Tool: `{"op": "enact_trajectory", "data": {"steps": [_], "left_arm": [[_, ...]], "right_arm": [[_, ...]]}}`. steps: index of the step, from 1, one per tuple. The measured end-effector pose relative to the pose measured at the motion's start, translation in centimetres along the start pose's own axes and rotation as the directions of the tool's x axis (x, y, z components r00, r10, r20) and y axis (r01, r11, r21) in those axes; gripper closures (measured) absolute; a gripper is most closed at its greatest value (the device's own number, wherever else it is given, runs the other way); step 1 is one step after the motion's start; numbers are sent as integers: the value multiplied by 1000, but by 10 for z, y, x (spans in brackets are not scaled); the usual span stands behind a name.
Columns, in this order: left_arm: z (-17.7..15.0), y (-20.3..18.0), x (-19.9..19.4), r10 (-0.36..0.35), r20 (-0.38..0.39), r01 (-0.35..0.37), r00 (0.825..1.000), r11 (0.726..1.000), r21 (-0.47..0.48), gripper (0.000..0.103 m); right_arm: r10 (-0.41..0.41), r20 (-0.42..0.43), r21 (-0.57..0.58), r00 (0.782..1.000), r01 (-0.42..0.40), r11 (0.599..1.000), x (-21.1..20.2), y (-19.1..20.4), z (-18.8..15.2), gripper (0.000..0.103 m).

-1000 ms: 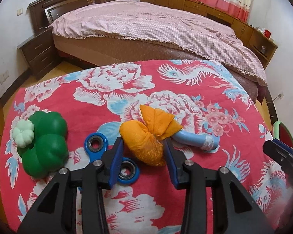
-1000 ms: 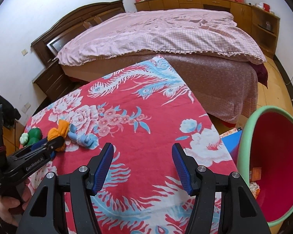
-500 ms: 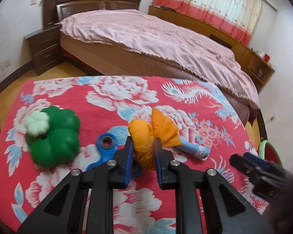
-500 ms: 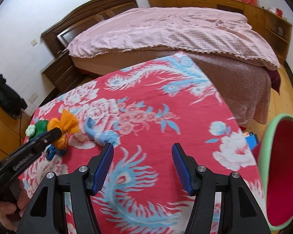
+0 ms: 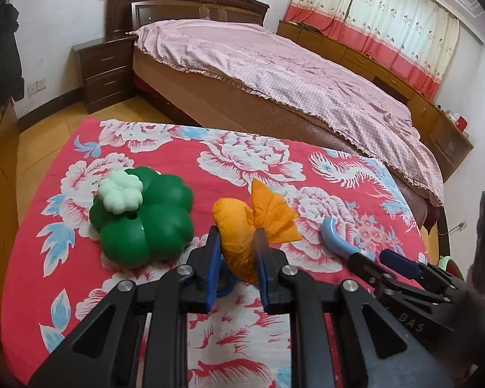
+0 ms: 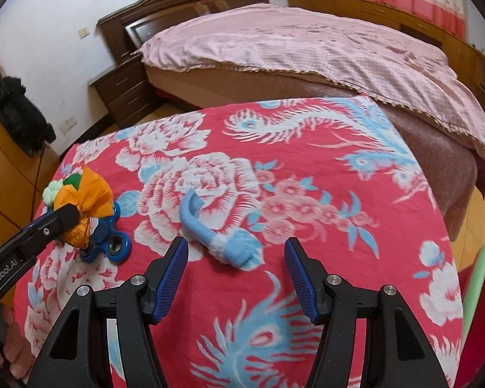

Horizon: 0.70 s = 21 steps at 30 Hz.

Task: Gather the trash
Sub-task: 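Grasp the orange-wrapped bundle with the left tool while the right tool grasps the blue tube, then carry the orange bundle and blue tube over the red bucket with both tools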

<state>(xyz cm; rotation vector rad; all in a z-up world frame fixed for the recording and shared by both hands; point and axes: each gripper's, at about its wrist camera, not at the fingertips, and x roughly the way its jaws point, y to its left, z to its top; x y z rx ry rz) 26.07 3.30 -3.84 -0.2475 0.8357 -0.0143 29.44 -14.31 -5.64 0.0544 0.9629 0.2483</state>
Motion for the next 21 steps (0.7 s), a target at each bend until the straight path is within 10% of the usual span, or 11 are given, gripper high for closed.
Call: {"op": "enact_trajectory", "data": {"steps": [6,21], "left_arm": [[1,-5,-2,-2,1,2,1000,1000,19,83],[-11,-26,-27,-28,-2,28,1000,998,63,83]], "right_arm": [[-3,0,-25,1000,3,1000,4,6,-3,73],[30,71,46,997,-33,998,-47,-8,-26,77]]}}
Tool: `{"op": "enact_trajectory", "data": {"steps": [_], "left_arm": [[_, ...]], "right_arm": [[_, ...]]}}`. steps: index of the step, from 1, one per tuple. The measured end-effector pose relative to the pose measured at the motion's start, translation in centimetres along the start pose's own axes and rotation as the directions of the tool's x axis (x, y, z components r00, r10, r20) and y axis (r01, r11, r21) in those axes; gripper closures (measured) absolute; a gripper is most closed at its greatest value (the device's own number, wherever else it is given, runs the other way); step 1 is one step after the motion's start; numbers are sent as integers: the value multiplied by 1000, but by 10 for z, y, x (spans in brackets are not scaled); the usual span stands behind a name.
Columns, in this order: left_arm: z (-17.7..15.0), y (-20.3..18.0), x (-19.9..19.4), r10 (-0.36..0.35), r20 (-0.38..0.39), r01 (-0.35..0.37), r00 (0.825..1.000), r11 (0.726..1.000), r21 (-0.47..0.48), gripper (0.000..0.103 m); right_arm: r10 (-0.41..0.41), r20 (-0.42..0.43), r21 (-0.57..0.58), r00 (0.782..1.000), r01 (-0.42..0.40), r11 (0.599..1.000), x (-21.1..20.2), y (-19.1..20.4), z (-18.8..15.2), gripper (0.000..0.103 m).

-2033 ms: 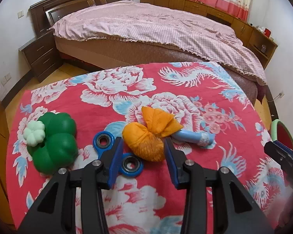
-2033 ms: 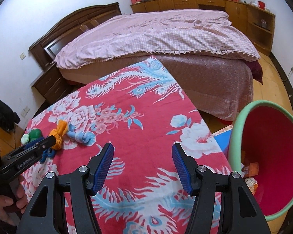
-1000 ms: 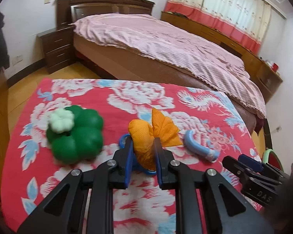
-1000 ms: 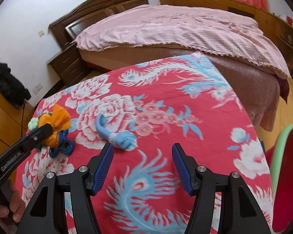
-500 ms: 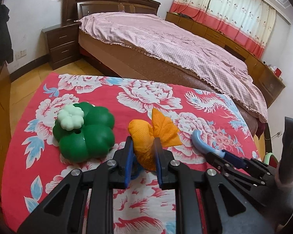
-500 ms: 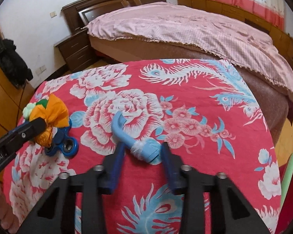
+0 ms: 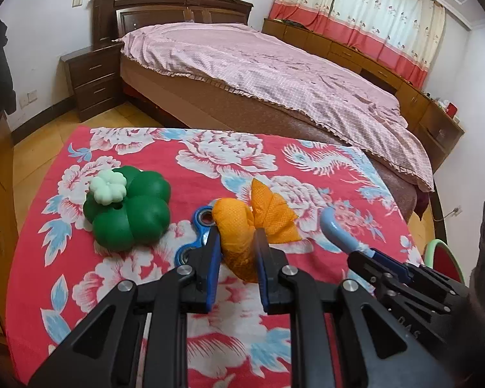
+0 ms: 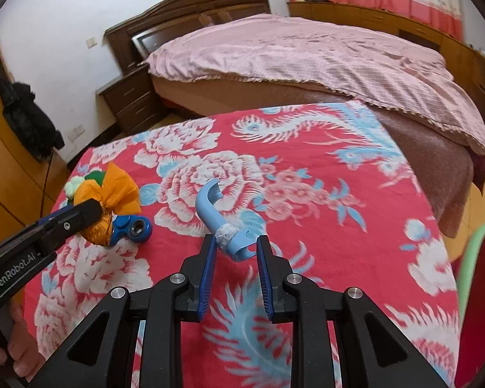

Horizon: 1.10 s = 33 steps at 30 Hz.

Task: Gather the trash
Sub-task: 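Carry the orange bundle and blue tube over the red bucket with both tools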

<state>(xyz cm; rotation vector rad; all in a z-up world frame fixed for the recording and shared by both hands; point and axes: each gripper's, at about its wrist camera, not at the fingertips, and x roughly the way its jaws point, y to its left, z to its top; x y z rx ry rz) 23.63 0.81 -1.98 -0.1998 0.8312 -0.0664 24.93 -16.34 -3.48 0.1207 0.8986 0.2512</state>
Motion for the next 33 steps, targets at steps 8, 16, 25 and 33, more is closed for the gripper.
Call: {"op": "enact_trajectory", "data": {"steps": [8,16,25,33], "left_arm": [[-11,-16,-21,-21,5,21,1000,999,29,83],[-27,-37,-35,-58,-14,59,998,996,61,83],[-45,-66,-49,-100,-40,104,994,989,104,83],[-55,-98,-54,-135,-59,142,989,979,147,83]], "right_arm": [[-22,29,74,999,20,997,-38,-21,-15,77],[-65,68,145,996,55,988,-84,-47,-39,77],[-74,108,243,991,46,969,-124,-76,-68,77],[-120,143,333,982,67,941,-154,-111,-93,77]]}}
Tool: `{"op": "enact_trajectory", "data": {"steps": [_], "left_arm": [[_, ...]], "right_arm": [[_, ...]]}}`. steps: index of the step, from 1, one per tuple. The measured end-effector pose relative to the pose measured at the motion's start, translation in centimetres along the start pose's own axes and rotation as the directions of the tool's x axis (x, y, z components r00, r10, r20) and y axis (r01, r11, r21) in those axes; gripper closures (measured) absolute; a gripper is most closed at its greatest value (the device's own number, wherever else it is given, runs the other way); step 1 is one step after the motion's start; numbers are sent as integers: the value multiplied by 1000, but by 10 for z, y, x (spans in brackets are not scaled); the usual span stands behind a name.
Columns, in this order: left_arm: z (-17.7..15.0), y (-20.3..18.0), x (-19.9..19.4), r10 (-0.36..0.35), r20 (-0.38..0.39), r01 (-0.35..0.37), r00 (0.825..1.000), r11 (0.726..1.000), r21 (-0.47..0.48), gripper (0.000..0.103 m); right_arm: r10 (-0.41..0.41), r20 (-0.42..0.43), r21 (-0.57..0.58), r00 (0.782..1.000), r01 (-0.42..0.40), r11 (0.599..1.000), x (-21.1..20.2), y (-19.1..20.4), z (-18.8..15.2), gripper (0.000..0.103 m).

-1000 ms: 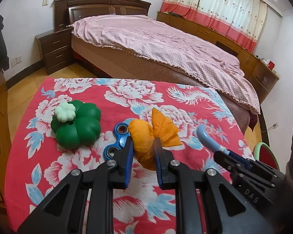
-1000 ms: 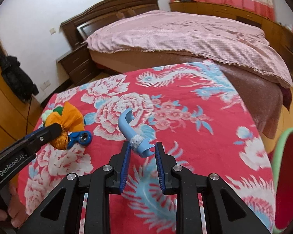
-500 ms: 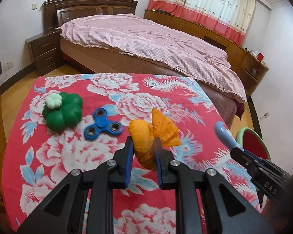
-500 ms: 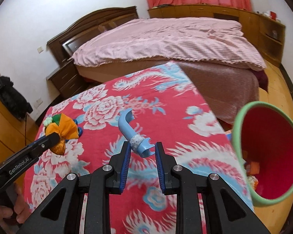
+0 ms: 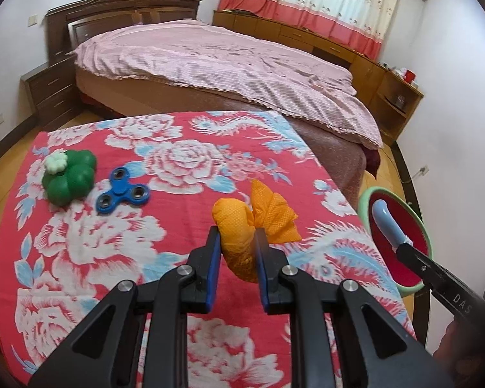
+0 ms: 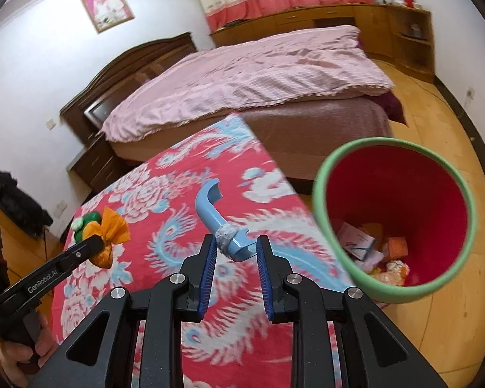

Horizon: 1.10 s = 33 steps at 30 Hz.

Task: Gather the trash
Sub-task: 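Carry the orange bundle and blue tube over the red bucket with both tools, then open the right tool while the left tool opens, dropping both items into the bucket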

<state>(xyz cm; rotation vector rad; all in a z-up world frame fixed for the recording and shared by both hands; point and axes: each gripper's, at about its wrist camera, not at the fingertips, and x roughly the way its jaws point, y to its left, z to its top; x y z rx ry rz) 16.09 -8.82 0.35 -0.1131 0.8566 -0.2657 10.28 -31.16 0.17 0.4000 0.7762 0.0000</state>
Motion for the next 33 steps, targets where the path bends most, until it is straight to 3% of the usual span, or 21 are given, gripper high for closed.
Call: {"op": "enact_trajectory", "data": {"steps": [11,33], "left_arm": [[-5,-55,16,-50,-50,55,997,995,84,83],[-10,-137,63,-116,-149,146,982,967,208,83]], "right_arm": [[-79,39,126,996,74,989,-23,-62,-5,77],[-165,5,279,986,158,947,-10,-139,-10,75]]}}
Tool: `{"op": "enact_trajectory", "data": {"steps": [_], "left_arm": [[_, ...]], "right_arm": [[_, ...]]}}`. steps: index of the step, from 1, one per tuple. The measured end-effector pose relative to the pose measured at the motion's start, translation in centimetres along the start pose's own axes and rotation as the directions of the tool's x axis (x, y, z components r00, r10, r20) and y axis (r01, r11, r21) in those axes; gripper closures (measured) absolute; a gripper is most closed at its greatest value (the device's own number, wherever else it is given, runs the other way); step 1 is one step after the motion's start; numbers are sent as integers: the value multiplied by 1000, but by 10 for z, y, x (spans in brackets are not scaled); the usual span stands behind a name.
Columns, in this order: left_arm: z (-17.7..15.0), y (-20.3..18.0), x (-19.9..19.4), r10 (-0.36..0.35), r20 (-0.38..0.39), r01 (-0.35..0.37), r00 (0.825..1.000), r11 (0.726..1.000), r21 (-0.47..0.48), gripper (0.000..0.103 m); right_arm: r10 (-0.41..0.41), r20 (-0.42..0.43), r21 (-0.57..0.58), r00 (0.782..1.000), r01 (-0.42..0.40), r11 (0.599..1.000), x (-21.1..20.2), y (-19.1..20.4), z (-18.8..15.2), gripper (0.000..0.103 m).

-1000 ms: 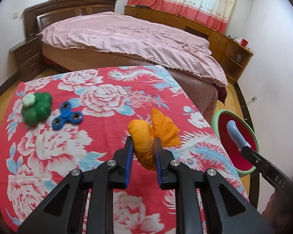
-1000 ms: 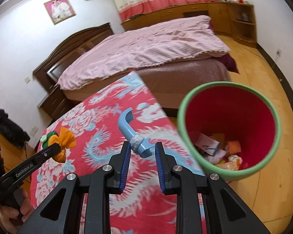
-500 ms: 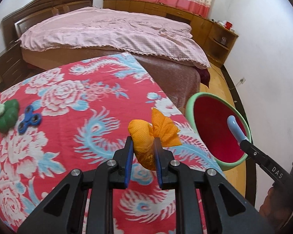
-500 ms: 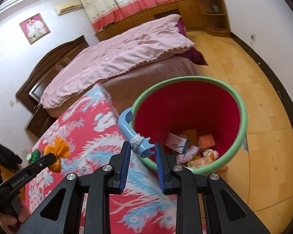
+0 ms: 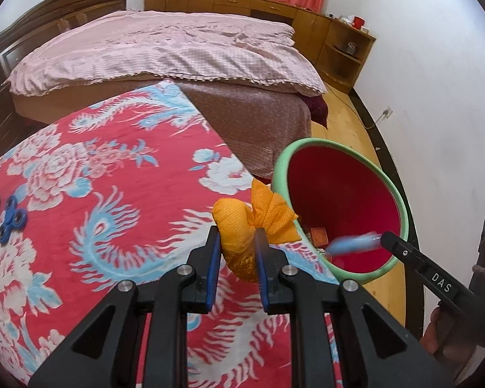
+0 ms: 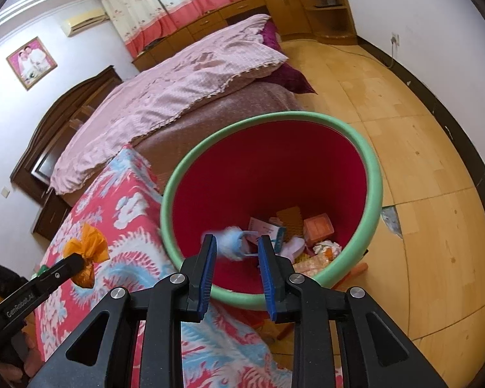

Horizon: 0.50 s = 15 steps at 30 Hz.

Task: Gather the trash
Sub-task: 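Open the right tool while the left tool opens, dropping both items into the bucket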

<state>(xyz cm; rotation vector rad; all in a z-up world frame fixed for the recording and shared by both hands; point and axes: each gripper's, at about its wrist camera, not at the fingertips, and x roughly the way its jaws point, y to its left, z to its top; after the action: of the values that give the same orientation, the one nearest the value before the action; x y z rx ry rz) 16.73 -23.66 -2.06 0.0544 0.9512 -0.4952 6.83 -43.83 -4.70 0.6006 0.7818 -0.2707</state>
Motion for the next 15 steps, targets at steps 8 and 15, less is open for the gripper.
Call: {"op": "enact_trajectory", "data": {"steps": [8,15], "left_arm": [[8,-27,18,-42,-13,43,999,997,60,83],[13,-58,39,-91,-37,95,995,988,125,83]], "right_arm": [[-20,18,15,1000,20,1000,-2,-11,3,75],[-60,39,28,997,59,998,-8,-25,8,75]]}}
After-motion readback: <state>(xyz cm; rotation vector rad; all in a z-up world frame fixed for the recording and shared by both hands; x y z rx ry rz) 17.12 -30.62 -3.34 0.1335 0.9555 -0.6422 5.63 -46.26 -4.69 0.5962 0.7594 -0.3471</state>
